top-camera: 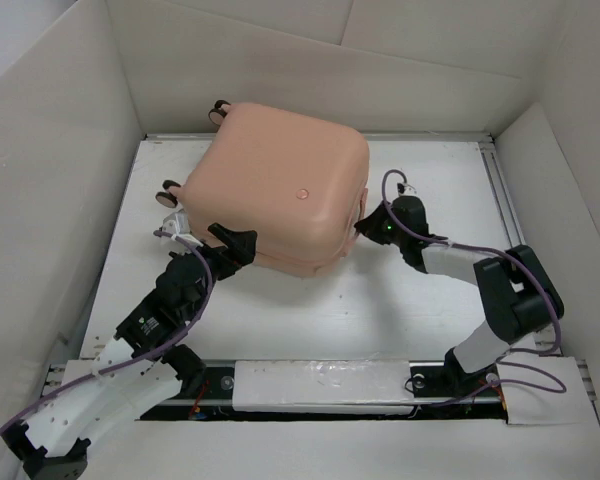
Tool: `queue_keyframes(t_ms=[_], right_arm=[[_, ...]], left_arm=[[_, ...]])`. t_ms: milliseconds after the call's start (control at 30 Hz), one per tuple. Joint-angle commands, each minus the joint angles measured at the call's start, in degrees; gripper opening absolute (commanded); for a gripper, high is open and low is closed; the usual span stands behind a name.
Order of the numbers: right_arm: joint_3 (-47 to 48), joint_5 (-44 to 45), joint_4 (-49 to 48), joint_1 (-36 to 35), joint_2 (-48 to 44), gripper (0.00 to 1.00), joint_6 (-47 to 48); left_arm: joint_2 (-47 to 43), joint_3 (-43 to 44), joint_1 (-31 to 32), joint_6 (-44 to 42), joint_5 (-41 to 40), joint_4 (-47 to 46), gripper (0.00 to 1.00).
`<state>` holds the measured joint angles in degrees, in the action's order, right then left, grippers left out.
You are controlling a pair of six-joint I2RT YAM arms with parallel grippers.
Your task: Pack the luggage
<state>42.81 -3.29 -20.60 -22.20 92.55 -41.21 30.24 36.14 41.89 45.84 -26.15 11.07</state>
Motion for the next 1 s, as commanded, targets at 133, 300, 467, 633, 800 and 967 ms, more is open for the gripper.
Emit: queue_keyframes(t_ms=[133, 300, 467, 633, 800, 967], right_arm=[[2.70, -3.98, 7.41, 19.80, -7.92, 0.00, 13.95], [14.14, -7.60, 16.81, 23.16, -6.06, 0.57, 19.14], [14.59, -9.02, 22.17, 24.83, -15.62, 0.79, 24.59], [7.05, -6.38, 24.63, 22.99, -31.79, 0.81, 26.09], [-2.18, -3.65, 31.58, 15.53, -49.99, 0.67, 27.24], [-13.34, -3.92, 35.18, 7.63, -65.19, 0.24, 22.85]], left_arm=[[11.59, 7.36, -0.23, -0.05, 0.93, -2.88, 1.00], [21.25, 19.98, -0.23, -1.28, 0.93, -2.81, 1.00], [26.01, 25.21, -1.27, -2.78, 5.04, 0.18, 1.00], [25.40, 16.17, -40.36, -1.38, 48.85, -11.67, 0.86], [14.88, 8.71, -43.65, -7.61, 47.53, -4.13, 0.84], [-3.41, -4.83, -43.12, -8.75, 50.04, -2.81, 0.88]])
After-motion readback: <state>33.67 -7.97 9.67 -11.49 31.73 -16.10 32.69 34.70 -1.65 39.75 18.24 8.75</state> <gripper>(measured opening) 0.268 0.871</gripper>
